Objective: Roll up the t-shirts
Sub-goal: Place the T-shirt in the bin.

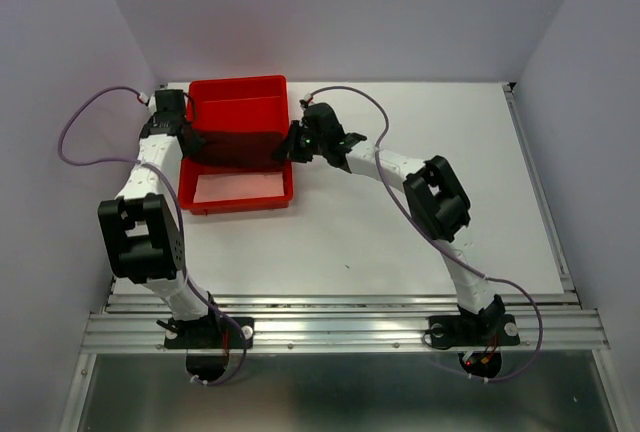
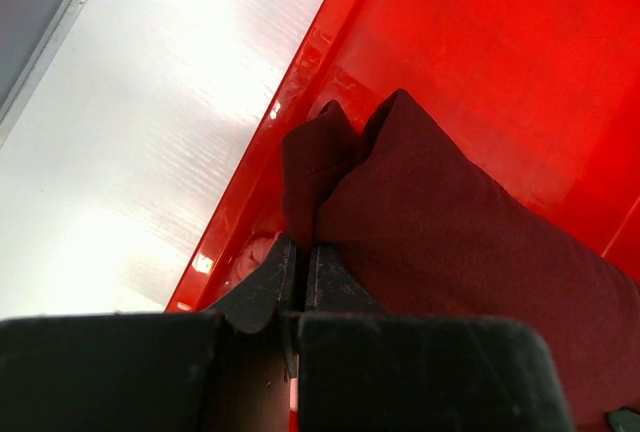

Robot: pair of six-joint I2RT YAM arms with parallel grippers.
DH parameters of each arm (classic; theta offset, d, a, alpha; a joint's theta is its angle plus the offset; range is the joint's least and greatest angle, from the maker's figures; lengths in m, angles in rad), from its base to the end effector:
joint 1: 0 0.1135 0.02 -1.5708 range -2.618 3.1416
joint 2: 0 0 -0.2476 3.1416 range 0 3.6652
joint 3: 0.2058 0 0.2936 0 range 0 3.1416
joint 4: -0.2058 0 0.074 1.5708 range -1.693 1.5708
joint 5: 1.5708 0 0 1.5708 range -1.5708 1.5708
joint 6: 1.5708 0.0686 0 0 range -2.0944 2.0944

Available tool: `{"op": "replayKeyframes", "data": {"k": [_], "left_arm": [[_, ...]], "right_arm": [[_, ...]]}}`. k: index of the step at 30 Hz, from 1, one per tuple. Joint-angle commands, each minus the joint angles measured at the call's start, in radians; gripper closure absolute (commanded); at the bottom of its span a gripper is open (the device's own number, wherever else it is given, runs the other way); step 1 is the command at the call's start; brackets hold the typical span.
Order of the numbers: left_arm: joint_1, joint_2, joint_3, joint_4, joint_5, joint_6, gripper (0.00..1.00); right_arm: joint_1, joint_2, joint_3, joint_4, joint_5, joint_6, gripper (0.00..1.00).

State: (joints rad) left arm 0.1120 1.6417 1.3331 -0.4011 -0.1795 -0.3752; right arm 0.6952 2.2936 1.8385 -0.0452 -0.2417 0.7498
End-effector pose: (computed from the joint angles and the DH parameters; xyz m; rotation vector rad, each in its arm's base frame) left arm 0.4328 0.0610 0.2381 -0.6373 2.1762 0.0656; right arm 0.4439 0.3916 0.1593 -0.1007 2.2575 1.0891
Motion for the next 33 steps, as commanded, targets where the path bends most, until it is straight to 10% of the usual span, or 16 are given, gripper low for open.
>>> {"op": "replayKeyframes", "data": {"k": [1, 33], "left_arm": [[0.025, 0.03, -0.003, 0.09, -0.061, 0.027, 1.0], [0.023, 0.162, 0.017, 0.053, -0.107, 0.041, 0.9]], "right_arm": [[-0.01, 0.012, 0.054, -0.028, 0.058, -0.043, 0.99], [-0.01, 0.089, 0.126, -0.064, 0.067, -0.04, 0.89]]}}
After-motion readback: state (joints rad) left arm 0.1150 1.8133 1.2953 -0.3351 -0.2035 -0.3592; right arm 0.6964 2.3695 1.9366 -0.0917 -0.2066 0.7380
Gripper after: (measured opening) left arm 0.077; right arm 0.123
